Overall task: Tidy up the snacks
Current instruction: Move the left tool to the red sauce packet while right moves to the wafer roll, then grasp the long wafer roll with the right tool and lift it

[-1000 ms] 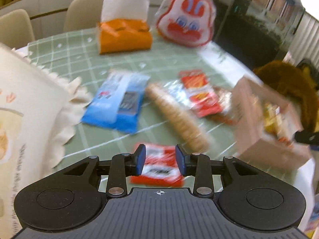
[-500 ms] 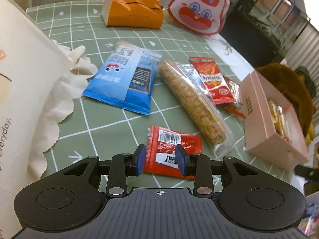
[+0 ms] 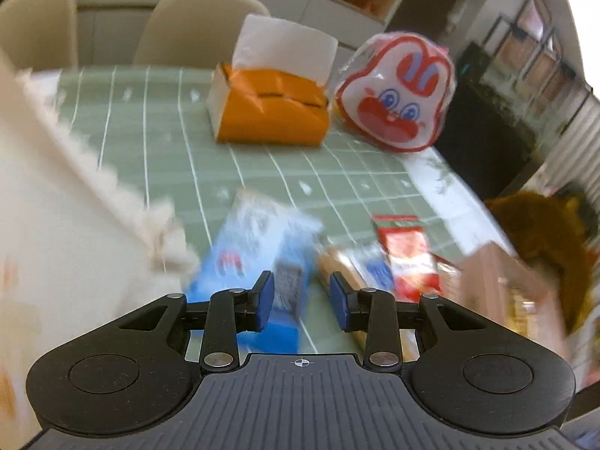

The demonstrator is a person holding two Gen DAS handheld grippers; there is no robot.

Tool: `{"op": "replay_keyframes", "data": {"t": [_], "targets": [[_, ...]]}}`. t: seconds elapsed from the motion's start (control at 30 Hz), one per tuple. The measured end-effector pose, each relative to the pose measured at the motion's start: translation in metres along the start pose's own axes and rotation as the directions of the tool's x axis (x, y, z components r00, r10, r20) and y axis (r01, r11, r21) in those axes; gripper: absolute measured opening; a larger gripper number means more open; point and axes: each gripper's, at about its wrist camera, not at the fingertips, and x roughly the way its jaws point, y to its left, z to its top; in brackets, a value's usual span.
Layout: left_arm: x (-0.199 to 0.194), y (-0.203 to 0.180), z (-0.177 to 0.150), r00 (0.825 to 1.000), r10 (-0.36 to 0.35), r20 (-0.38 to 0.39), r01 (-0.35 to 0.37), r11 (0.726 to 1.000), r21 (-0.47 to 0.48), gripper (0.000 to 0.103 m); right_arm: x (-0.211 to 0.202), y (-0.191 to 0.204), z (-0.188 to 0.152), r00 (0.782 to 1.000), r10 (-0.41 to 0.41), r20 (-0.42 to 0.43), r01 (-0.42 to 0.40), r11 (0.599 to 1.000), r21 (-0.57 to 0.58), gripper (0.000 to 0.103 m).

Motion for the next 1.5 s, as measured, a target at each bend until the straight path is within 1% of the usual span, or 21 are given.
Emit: {"op": "replay_keyframes", "data": {"t": [0.03,0.1,0.17,0.2,0.23,0.3,0.37,0.43,0.5,0.6,0.7,0.8,0.83,0.97,1.1,1.2,1.23,1.3,1.37,1.4,1.5], "targets": [[0.010,-0.001,0.009,0.999,0.051,-0.018,-0.051,0.998,0.029,0.037,0.001,0.002,-0.002,1.000,0.002,-0.005,-0.002,1.000,-0.015,0.088],[0.021,0.002,0.019,0.995,0.086,-0.043,-0.085,0.996,0.032,0.037,0.002,0.004,-0.004,1.000,0.010,-0.010,-0.010,0.999,-0.034,0.088],[0.020,0.002,0.020,0.998,-0.013,-0.062,0.013,1.000,0.009,0.037,0.000,0.003,-0.005,1.000,0.020,-0.006,-0.021,0.999,-0.049,0.088],[0.016,-0.002,0.016,0.994,-0.068,-0.083,0.070,0.997,0.024,0.037,-0.002,0.003,-0.005,1.000,0.030,-0.001,-0.030,0.998,-0.057,0.088],[0.014,-0.007,0.009,0.989,-0.096,-0.115,0.103,0.993,0.053,0.037,-0.003,0.004,-0.004,0.999,0.036,0.004,-0.036,0.997,-0.063,0.088],[0.011,-0.017,-0.012,0.976,-0.106,-0.190,0.130,0.985,0.116,0.037,-0.004,0.006,-0.001,0.999,0.052,0.012,-0.051,0.996,-0.069,0.088],[0.014,-0.023,-0.034,0.963,-0.076,-0.259,0.121,0.980,0.160,0.037,-0.001,0.011,0.003,0.998,0.062,0.010,-0.061,0.995,-0.074,0.088],[0.017,-0.026,-0.052,0.956,-0.050,-0.289,0.106,0.978,0.180,0.037,0.006,0.018,0.005,0.999,0.053,-0.007,-0.054,0.995,-0.086,0.088],[0.011,-0.030,-0.064,0.970,-0.022,-0.241,0.078,0.972,0.223,0.038,0.013,0.024,0.005,0.998,0.052,-0.032,-0.055,0.994,-0.097,0.088],[0.006,-0.037,-0.076,0.974,-0.002,-0.226,0.066,0.959,0.274,0.041,0.018,0.030,0.003,0.997,0.057,-0.054,-0.063,0.991,-0.117,0.088],[0.001,-0.049,-0.088,0.977,-0.016,-0.211,0.094,0.926,0.366,0.041,0.024,0.028,0.000,0.996,0.048,-0.077,-0.056,0.993,-0.108,0.088],[-0.002,-0.058,-0.099,0.988,-0.013,-0.152,0.082,0.884,0.461,0.041,0.024,0.027,-0.001,0.996,0.039,-0.075,-0.045,0.995,-0.090,0.089],[-0.003,-0.058,-0.099,0.989,-0.015,-0.146,0.081,0.886,0.456,0.041,0.021,0.028,0.001,0.997,0.047,-0.063,-0.053,0.994,-0.096,0.089],[-0.004,-0.044,-0.093,0.982,-0.029,-0.187,0.093,0.934,0.346,0.044,0.002,0.050,0.022,0.996,0.083,0.011,-0.079,0.980,-0.185,0.089],[-0.011,-0.035,-0.090,0.982,0.014,-0.186,0.046,0.948,0.315,0.041,0.008,0.083,0.064,0.990,0.137,0.024,-0.126,0.956,-0.266,0.089],[-0.014,-0.030,-0.092,0.978,0.012,-0.209,0.048,0.958,0.284,0.041,0.030,0.116,0.084,0.994,0.105,0.033,-0.088,0.939,-0.331,0.089],[-0.015,-0.029,-0.092,0.978,0.012,-0.209,0.049,0.957,0.286,0.041,0.038,0.126,0.086,0.996,0.084,0.033,-0.067,0.934,-0.351,0.088],[-0.017,-0.028,-0.093,0.977,0.014,-0.212,0.049,0.956,0.288,0.041,0.058,0.142,0.090,0.999,0.042,0.006,-0.036,0.921,-0.389,0.076],[-0.016,-0.027,-0.093,0.977,0.012,-0.214,0.051,0.957,0.284,0.041,0.074,0.149,0.089,0.999,0.017,-0.041,-0.032,0.916,-0.400,0.047],[-0.016,-0.027,-0.093,0.976,0.011,-0.216,0.052,0.958,0.283,0.041,0.081,0.149,0.087,0.997,0.020,-0.079,-0.050,0.919,-0.391,0.042],[-0.015,-0.025,-0.092,0.976,-0.015,-0.219,0.074,0.962,0.262,0.041,0.076,0.135,0.075,0.990,0.068,-0.127,-0.107,0.938,-0.330,0.037]]}}
